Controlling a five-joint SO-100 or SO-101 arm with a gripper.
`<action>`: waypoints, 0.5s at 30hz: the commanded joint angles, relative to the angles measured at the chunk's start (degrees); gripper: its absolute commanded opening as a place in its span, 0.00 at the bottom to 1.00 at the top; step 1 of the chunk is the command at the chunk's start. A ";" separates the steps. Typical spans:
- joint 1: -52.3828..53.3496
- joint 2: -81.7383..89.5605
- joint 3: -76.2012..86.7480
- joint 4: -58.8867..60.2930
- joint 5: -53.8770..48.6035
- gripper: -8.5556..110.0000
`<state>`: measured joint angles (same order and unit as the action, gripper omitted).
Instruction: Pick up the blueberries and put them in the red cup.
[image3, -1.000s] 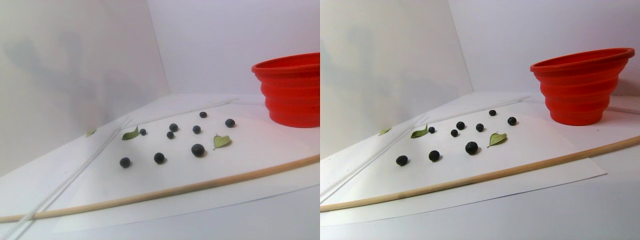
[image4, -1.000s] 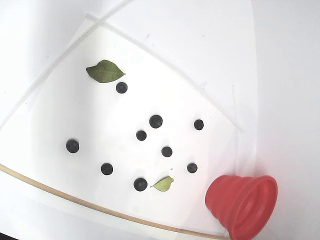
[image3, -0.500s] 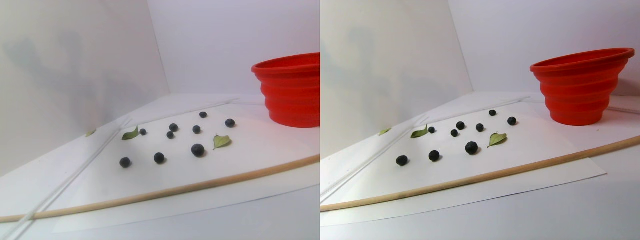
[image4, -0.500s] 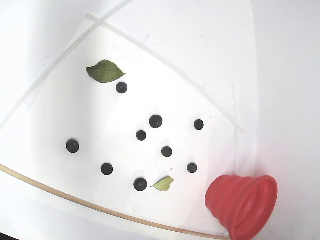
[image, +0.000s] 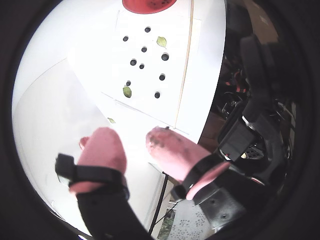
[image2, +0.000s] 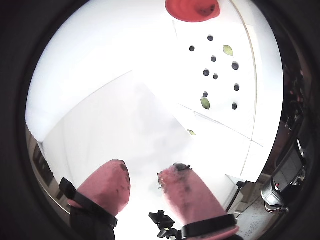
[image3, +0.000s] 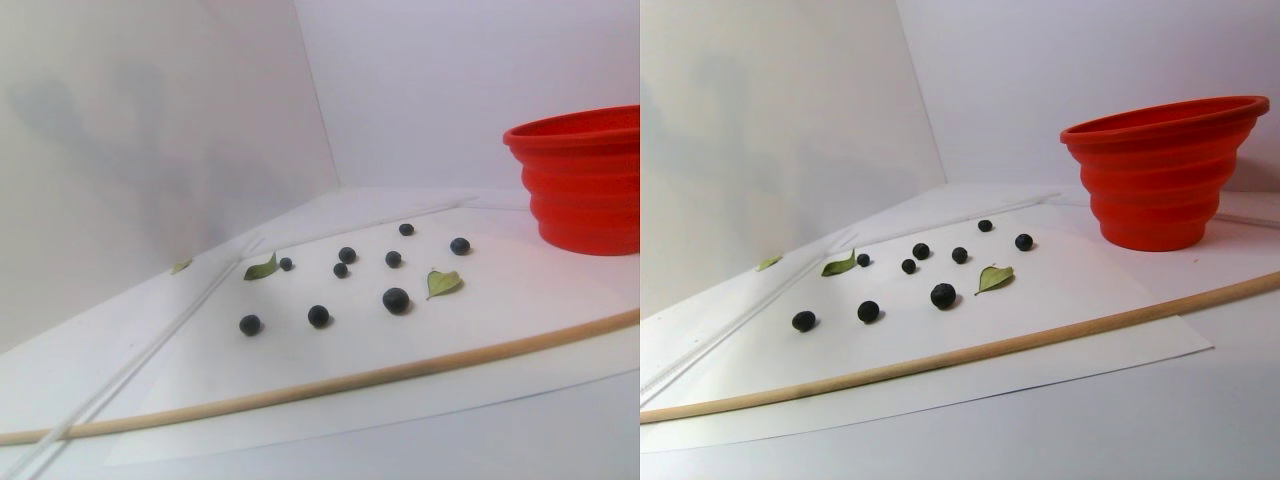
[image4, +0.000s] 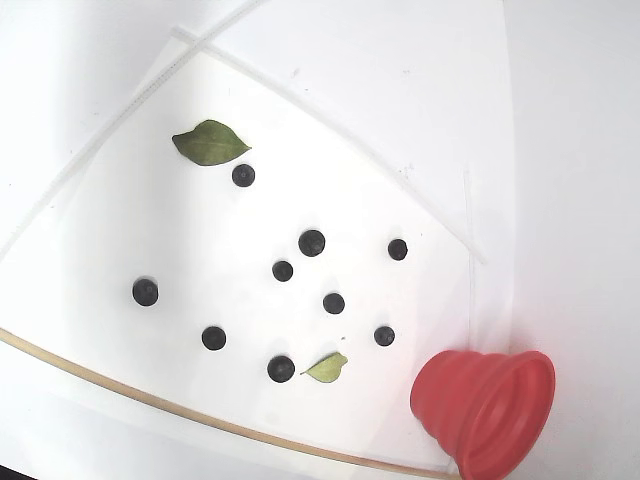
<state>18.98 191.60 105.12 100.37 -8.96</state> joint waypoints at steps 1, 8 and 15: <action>0.35 -0.09 -0.53 0.18 0.09 0.17; -7.29 -0.09 -0.53 0.18 0.09 0.18; -8.17 -0.62 -0.53 0.18 0.00 0.17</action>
<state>10.99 191.60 105.12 100.37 -8.96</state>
